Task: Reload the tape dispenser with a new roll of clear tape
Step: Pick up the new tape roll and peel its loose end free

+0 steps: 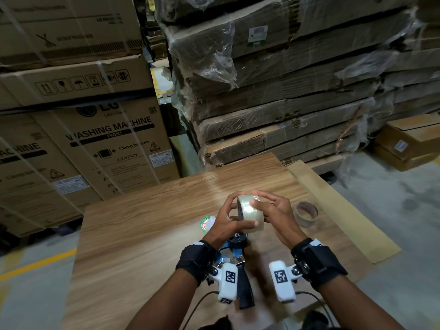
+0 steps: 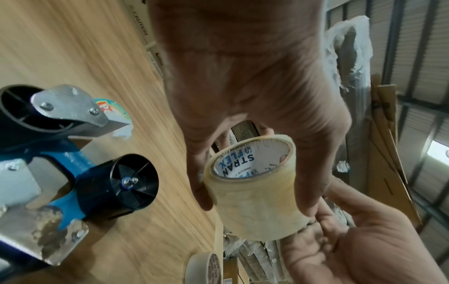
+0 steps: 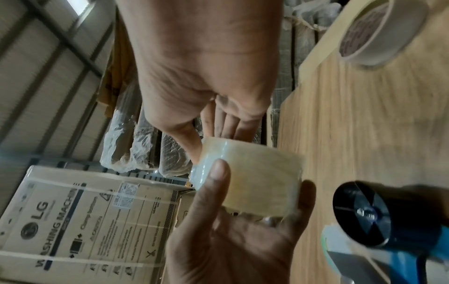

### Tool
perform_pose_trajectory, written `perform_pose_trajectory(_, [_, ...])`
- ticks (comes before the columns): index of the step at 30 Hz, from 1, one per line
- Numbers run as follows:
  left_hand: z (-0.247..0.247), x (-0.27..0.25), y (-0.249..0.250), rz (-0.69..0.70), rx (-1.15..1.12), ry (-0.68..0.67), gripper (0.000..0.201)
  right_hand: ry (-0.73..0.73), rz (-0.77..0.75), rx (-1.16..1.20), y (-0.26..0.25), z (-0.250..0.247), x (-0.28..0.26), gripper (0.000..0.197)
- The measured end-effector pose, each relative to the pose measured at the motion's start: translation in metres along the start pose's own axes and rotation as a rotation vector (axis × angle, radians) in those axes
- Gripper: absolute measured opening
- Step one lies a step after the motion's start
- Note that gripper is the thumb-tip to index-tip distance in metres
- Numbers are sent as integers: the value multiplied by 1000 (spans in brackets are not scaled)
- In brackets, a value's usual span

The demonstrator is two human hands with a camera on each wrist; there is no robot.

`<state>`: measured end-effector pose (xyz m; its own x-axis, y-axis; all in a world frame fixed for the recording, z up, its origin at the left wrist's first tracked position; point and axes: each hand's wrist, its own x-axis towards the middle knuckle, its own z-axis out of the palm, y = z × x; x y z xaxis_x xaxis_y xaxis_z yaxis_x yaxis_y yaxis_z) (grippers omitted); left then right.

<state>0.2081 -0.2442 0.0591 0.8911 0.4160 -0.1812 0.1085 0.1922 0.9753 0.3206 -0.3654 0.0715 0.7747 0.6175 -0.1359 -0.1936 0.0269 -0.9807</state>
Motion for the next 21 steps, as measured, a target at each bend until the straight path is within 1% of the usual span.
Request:
perform_pose_trajectory(2, [1,0,0,20,21,5,84,48,-6,40,1,4,1,29])
perform_pose_trajectory(7, [2,0,0,42,41,3,84,197,-7,54,8,11,3,25])
perform_pose_trajectory(11, [3,-1,0,66,49,-8,81,240,-12,21,11,15,4,21])
perform_pose_trajectory(14, [-1,0,0,56,57,22,81,192,-3,-15,6,17,2,22])
perform_pose_trajectory(16, [-3,1,-2,32,57,50,81,89,66,-11,1,13,1,34])
perform_pose_trajectory(18, [-7,5,-5,23,60,82,79,-26,107,-23,-2,7,1,34])
perform_pose_trajectory(19, [-8,7,-5,29,92,94,78,-74,109,-53,0,4,1,41])
perform_pose_trajectory(21, [-13,11,-5,56,229,92,77,-143,119,-155,6,-2,4,70])
